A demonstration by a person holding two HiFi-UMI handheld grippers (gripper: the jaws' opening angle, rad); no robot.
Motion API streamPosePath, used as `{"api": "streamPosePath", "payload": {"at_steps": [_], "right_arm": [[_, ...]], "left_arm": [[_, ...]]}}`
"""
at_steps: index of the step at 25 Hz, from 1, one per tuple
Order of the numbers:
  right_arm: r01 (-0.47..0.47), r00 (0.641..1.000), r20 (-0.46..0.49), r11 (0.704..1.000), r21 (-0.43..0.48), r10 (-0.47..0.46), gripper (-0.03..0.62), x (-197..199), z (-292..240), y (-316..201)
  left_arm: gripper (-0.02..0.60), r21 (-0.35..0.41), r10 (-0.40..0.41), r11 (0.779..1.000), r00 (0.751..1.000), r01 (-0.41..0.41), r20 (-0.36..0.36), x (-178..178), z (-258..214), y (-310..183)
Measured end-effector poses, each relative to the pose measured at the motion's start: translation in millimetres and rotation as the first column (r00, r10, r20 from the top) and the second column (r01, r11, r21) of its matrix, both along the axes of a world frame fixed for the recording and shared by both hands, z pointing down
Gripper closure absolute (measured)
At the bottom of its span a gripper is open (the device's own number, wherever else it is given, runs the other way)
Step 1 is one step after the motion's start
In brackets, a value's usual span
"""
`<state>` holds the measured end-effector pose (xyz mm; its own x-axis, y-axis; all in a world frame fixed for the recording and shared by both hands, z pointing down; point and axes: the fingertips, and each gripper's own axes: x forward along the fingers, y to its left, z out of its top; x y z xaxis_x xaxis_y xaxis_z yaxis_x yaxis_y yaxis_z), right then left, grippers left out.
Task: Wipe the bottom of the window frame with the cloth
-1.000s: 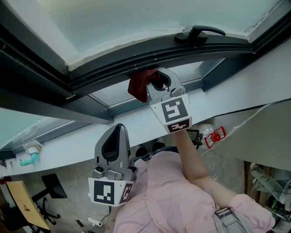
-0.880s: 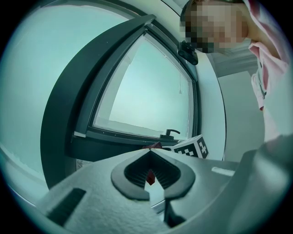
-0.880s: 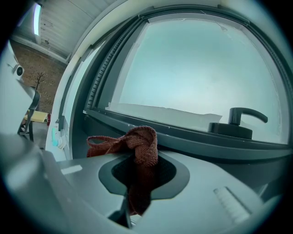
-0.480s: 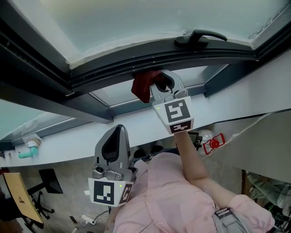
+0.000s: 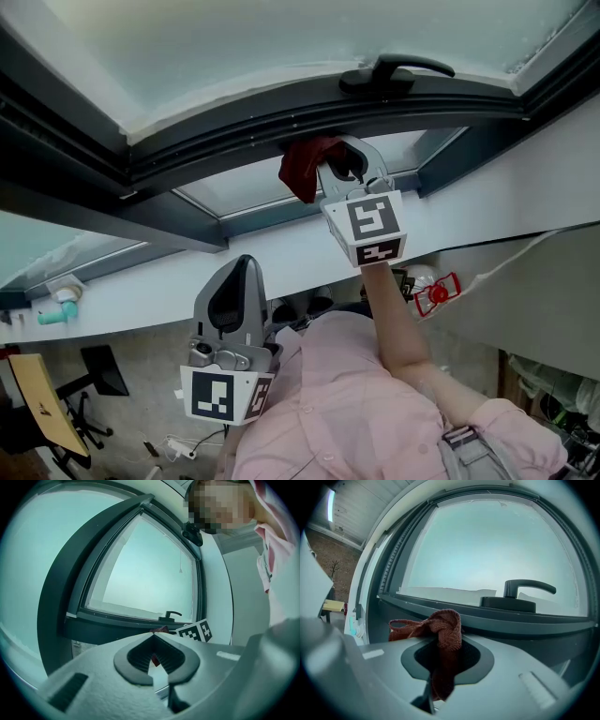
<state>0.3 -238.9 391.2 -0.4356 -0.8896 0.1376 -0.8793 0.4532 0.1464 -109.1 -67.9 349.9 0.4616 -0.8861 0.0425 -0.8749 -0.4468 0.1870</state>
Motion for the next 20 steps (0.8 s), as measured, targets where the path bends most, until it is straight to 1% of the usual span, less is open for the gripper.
{"api": "streamPosePath", "payload": {"at_steps": [5, 9, 11, 14, 20], "right_arm": [[0.005, 1.0, 0.002, 1.0, 0.01, -0.005, 0.53, 4.1, -2.5, -5.0], [-0.031, 0.999, 0.012, 0.999, 0.013, 0.03, 0.528, 12.7, 0.6, -6.7], [-0.03, 0.999, 0.023, 0.999, 0.013, 0.03, 0.528, 9.5, 1.9, -7.8], [-0.013, 1.0, 0.022, 1.0, 0.011, 0.013, 0.528, 9.0, 1.5, -5.9], [-0.019, 0.999, 0.037, 1.0, 0.011, 0.019, 0.528, 28.0, -0.1, -5.1]], "left_arm": [[0.586, 0.008, -0.006, 1.0, 1.0, 0.006, -0.001, 4.8, -0.2, -0.9], [0.586, -0.001, -0.029, 1.0, 1.0, 0.029, 0.0, -1.6, 3.5, 1.8], [0.586, -0.009, -0.044, 0.999, 0.999, 0.045, 0.002, -3.6, 5.9, 2.8], [0.586, -0.019, -0.032, 0.999, 0.999, 0.032, 0.01, 7.1, 7.3, 4.7], [0.586, -0.021, 0.002, 1.0, 1.0, -0.001, 0.013, 32.2, 7.3, 4.1]]}}
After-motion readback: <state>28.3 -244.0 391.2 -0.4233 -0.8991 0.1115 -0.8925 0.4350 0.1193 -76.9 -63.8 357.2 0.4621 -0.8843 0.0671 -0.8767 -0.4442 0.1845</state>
